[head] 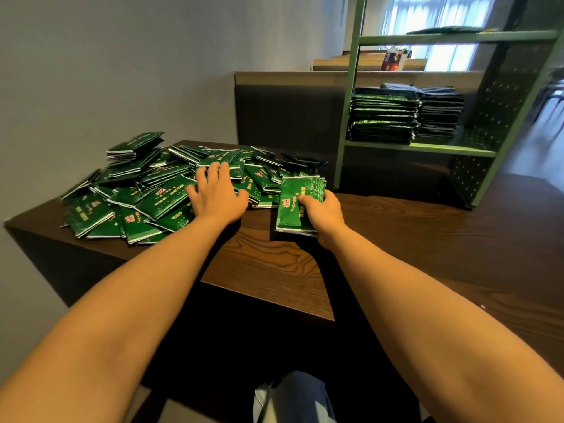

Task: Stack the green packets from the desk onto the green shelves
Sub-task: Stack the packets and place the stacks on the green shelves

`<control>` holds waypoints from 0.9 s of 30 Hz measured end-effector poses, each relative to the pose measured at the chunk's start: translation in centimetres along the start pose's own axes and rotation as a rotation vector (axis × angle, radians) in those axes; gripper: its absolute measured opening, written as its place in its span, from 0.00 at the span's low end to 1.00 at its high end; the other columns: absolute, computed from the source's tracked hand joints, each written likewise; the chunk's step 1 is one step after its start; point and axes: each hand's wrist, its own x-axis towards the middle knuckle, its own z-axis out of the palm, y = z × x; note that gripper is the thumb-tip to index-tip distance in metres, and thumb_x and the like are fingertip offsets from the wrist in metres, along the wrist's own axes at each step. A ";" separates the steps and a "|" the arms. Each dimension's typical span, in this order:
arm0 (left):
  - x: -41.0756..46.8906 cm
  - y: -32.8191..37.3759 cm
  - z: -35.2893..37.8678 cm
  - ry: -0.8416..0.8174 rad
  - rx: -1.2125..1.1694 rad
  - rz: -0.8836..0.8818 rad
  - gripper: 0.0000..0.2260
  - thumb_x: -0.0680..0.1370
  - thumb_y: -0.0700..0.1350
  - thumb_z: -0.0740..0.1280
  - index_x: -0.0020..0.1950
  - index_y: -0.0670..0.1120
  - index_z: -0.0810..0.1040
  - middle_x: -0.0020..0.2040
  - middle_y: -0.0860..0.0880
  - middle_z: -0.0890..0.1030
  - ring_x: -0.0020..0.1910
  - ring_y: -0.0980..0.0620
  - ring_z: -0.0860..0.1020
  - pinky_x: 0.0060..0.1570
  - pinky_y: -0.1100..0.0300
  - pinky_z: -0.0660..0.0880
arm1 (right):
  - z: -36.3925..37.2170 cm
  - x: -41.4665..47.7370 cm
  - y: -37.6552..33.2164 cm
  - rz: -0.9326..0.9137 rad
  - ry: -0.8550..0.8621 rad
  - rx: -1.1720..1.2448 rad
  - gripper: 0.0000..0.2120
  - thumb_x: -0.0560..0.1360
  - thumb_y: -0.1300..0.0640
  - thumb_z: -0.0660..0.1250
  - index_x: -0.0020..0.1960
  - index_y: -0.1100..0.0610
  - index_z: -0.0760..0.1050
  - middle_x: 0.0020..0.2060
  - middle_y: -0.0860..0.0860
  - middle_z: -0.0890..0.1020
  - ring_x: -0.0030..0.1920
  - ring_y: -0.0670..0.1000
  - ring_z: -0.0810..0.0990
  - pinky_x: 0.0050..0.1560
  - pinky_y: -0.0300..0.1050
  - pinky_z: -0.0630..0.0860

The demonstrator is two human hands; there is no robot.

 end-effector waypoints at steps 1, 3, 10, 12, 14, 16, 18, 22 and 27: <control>0.5 -0.2 0.2 -0.053 0.022 -0.012 0.32 0.79 0.55 0.63 0.78 0.46 0.56 0.79 0.47 0.59 0.78 0.42 0.51 0.71 0.37 0.55 | -0.1 -0.1 -0.1 -0.009 -0.004 -0.001 0.07 0.80 0.62 0.68 0.51 0.50 0.74 0.56 0.56 0.84 0.56 0.59 0.84 0.61 0.59 0.81; 1.1 -0.4 0.6 -0.136 0.054 -0.049 0.32 0.80 0.57 0.61 0.80 0.47 0.53 0.79 0.46 0.58 0.79 0.40 0.48 0.72 0.35 0.51 | -0.2 -0.1 -0.2 -0.027 -0.019 0.003 0.07 0.81 0.63 0.68 0.53 0.52 0.74 0.53 0.54 0.83 0.56 0.58 0.84 0.59 0.55 0.82; 0.6 -0.8 2.0 -0.033 0.100 0.000 0.23 0.79 0.58 0.63 0.69 0.48 0.73 0.73 0.43 0.67 0.75 0.39 0.59 0.71 0.37 0.57 | -0.3 -0.1 -0.1 -0.023 -0.039 0.009 0.08 0.80 0.62 0.68 0.53 0.53 0.71 0.52 0.55 0.82 0.51 0.57 0.84 0.52 0.53 0.82; 0.1 -0.6 2.0 -0.015 0.090 0.024 0.21 0.79 0.56 0.64 0.68 0.48 0.73 0.72 0.46 0.71 0.75 0.41 0.61 0.71 0.39 0.56 | -0.2 0.0 0.0 -0.023 -0.031 -0.024 0.08 0.79 0.60 0.70 0.52 0.52 0.71 0.52 0.54 0.82 0.54 0.57 0.84 0.59 0.56 0.81; -0.3 -0.3 1.8 0.032 0.077 0.048 0.16 0.80 0.53 0.65 0.65 0.48 0.75 0.65 0.47 0.77 0.71 0.43 0.68 0.70 0.41 0.59 | -0.1 -0.1 0.1 -0.023 -0.028 -0.075 0.17 0.76 0.56 0.70 0.62 0.55 0.71 0.55 0.53 0.81 0.57 0.57 0.83 0.64 0.60 0.79; -0.8 -0.2 1.6 0.085 0.049 0.079 0.14 0.80 0.49 0.63 0.65 0.49 0.76 0.61 0.47 0.80 0.65 0.43 0.74 0.67 0.44 0.61 | -0.1 -0.4 0.1 -0.013 -0.029 -0.115 0.29 0.78 0.56 0.68 0.75 0.57 0.61 0.59 0.53 0.78 0.61 0.57 0.81 0.67 0.61 0.76; -1.2 -0.1 1.3 0.126 -0.009 0.095 0.15 0.81 0.47 0.61 0.67 0.50 0.76 0.63 0.48 0.80 0.63 0.43 0.75 0.64 0.46 0.62 | -0.2 -0.5 -0.2 0.003 -0.031 -0.131 0.36 0.81 0.56 0.66 0.82 0.55 0.50 0.63 0.54 0.75 0.63 0.58 0.78 0.69 0.60 0.74; -2.6 0.5 0.5 0.192 -0.104 0.174 0.15 0.81 0.47 0.61 0.67 0.50 0.77 0.63 0.49 0.80 0.63 0.44 0.75 0.59 0.48 0.69 | -0.7 0.0 -1.3 0.055 -0.067 -0.173 0.37 0.82 0.57 0.64 0.84 0.51 0.47 0.68 0.54 0.71 0.64 0.59 0.77 0.70 0.59 0.74; -5.2 2.4 0.4 0.207 -0.201 0.282 0.13 0.79 0.45 0.64 0.63 0.49 0.78 0.59 0.50 0.81 0.60 0.46 0.75 0.52 0.52 0.73 | -2.3 0.1 -2.7 0.054 -0.067 -0.357 0.34 0.82 0.54 0.62 0.83 0.52 0.50 0.57 0.55 0.76 0.58 0.56 0.77 0.68 0.58 0.74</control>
